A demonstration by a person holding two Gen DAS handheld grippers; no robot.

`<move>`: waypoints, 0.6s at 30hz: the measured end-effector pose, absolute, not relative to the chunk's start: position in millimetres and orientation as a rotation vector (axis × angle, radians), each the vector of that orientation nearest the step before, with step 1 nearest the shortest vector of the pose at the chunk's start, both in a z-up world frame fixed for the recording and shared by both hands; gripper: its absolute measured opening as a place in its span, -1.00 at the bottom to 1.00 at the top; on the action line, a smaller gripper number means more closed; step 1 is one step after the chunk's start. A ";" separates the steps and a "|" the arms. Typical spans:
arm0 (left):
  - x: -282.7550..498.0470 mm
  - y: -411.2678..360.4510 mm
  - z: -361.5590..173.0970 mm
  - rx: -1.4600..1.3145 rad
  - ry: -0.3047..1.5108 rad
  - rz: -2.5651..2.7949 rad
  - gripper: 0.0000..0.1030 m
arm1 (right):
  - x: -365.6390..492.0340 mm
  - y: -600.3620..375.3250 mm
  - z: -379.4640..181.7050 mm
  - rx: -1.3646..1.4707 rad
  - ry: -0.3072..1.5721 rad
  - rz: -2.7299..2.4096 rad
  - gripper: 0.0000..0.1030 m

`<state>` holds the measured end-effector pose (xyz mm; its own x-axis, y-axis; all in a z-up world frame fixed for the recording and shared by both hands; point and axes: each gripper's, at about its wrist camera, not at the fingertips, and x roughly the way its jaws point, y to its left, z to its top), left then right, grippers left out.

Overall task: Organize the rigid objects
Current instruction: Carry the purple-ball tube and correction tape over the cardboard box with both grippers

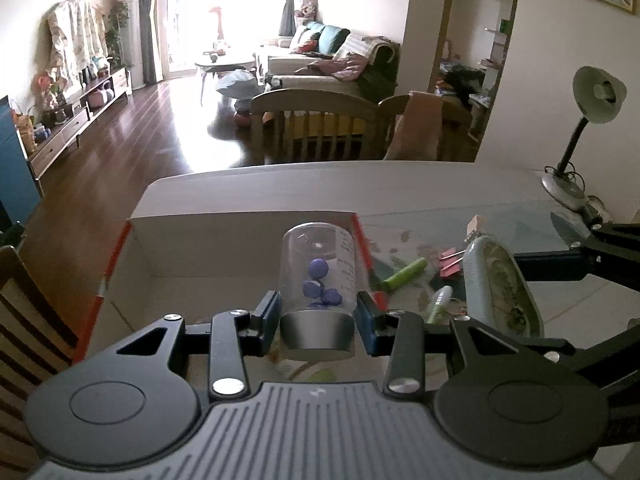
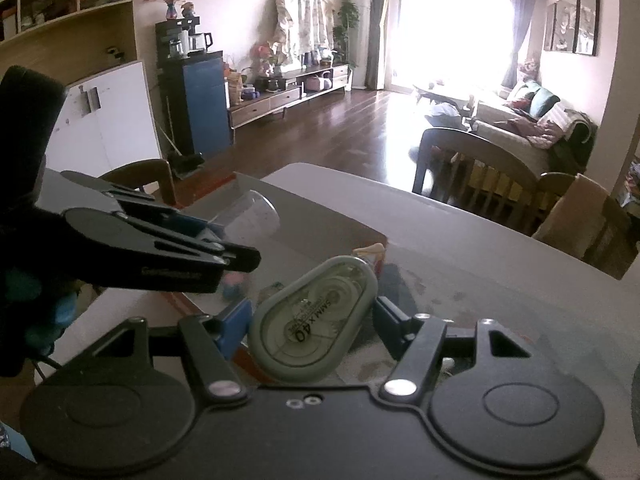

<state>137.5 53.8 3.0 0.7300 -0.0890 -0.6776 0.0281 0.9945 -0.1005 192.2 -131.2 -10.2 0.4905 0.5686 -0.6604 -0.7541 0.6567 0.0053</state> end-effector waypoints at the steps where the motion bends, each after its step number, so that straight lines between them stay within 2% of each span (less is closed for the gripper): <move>1: 138.3 59.3 2.7 -0.084 0.751 -0.062 -0.22 | 192.9 -125.5 -10.8 -0.303 0.679 0.818 0.29; 18: 179.6 148.9 -25.7 -0.058 0.830 -0.028 -0.22 | 218.8 -49.8 -49.6 -0.323 0.745 0.779 0.29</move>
